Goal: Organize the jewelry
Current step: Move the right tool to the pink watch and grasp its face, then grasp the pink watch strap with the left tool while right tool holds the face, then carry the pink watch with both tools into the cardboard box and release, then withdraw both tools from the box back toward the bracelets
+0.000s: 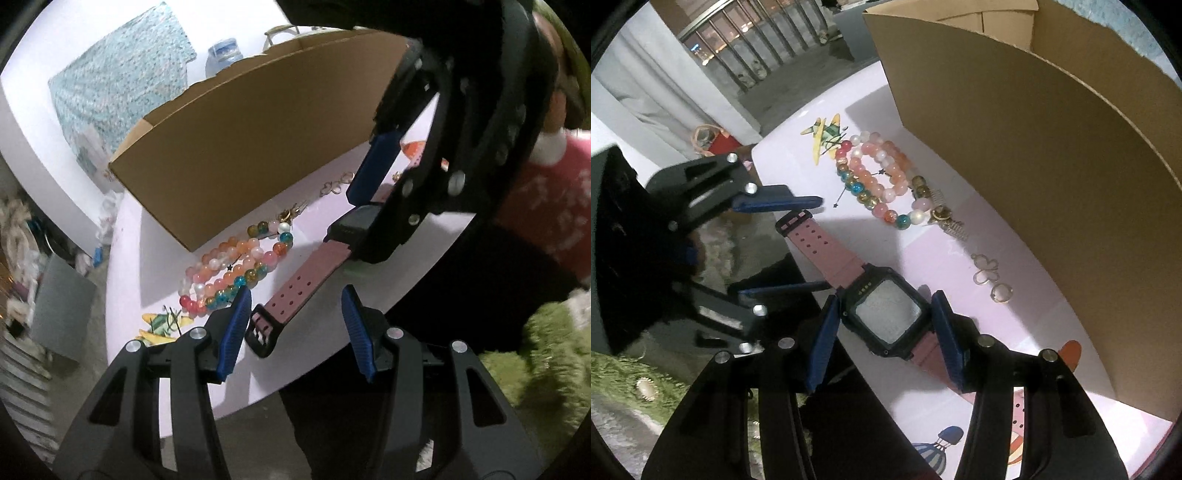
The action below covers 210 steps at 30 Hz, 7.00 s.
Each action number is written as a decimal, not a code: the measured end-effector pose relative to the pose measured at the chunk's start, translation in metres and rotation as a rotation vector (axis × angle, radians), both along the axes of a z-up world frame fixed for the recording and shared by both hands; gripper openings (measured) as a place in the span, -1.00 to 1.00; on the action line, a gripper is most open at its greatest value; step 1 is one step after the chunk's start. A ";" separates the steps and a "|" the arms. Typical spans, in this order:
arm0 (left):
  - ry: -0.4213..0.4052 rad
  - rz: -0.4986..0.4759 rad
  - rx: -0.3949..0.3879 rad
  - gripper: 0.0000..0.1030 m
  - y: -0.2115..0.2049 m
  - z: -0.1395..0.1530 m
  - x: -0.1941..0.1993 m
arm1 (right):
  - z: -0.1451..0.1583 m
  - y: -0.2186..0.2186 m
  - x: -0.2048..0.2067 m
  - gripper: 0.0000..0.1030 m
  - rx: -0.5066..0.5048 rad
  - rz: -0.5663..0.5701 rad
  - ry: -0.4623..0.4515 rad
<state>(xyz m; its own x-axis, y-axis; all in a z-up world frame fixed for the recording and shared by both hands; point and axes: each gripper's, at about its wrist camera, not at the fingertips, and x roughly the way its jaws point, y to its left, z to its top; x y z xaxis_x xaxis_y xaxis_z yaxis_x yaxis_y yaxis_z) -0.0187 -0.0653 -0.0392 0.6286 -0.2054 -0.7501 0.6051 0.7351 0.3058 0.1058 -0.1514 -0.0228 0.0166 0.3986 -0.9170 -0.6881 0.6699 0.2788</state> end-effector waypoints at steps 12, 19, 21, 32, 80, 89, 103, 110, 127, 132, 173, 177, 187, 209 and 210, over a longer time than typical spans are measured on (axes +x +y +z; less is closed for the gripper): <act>0.104 0.036 -0.093 -0.86 0.004 0.004 0.020 | -0.001 -0.016 -0.018 0.02 0.033 -0.137 -0.052; 0.138 0.037 -0.115 -0.87 0.006 0.004 0.025 | -0.002 -0.029 -0.038 0.01 -0.078 -0.199 -0.184; 0.146 0.043 -0.120 -0.88 0.007 0.004 0.026 | -0.003 -0.031 -0.043 -0.04 -0.124 -0.209 -0.231; 0.137 0.069 -0.144 -0.91 0.004 0.004 0.023 | -0.009 -0.034 -0.055 -0.81 -0.221 -0.344 -0.427; -0.409 0.063 -0.309 -0.92 0.011 0.226 0.020 | 0.217 -0.018 -0.065 -0.91 -0.137 -0.508 -1.089; 0.127 0.092 -0.338 -0.92 0.018 0.198 0.176 | 0.172 -0.048 0.077 -0.93 -0.098 -0.434 -0.544; 0.576 0.181 -0.112 -0.80 -0.004 0.087 0.302 | 0.025 -0.063 0.206 -0.92 -0.223 -0.340 0.142; 0.485 0.185 -0.194 -0.41 0.008 0.111 0.299 | 0.036 -0.072 0.209 -0.63 -0.218 -0.385 0.055; 0.142 0.262 -0.464 0.62 0.105 0.186 0.162 | 0.181 -0.095 0.085 -0.01 -0.025 -0.573 -0.400; 0.217 0.335 -0.487 0.67 0.122 0.139 0.106 | 0.174 -0.087 -0.014 0.46 0.035 -0.608 -0.475; 0.328 0.466 -0.187 0.86 0.082 0.005 0.074 | 0.001 -0.081 -0.063 0.87 -0.243 -0.961 -0.241; 0.322 0.460 -0.188 0.86 0.081 0.005 0.073 | 0.001 -0.082 -0.062 0.87 -0.244 -0.961 -0.234; 0.296 0.444 -0.200 0.86 0.083 0.006 0.068 | 0.016 -0.086 -0.074 0.87 -0.228 -0.958 -0.335; 0.114 0.350 -0.461 0.84 0.117 0.047 0.041 | 0.086 -0.046 -0.092 0.87 0.108 -0.954 -0.512; 0.102 0.343 -0.479 0.84 0.120 0.049 0.040 | 0.086 -0.044 -0.092 0.87 0.121 -0.948 -0.508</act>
<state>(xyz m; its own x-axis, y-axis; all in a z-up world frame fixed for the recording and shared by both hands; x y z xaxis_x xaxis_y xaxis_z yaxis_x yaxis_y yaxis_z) 0.0212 0.0550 0.0100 0.6487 -0.3335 -0.6840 0.3172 0.9356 -0.1553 0.0137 -0.1949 0.0631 0.7331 0.1110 -0.6709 0.0416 0.9774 0.2072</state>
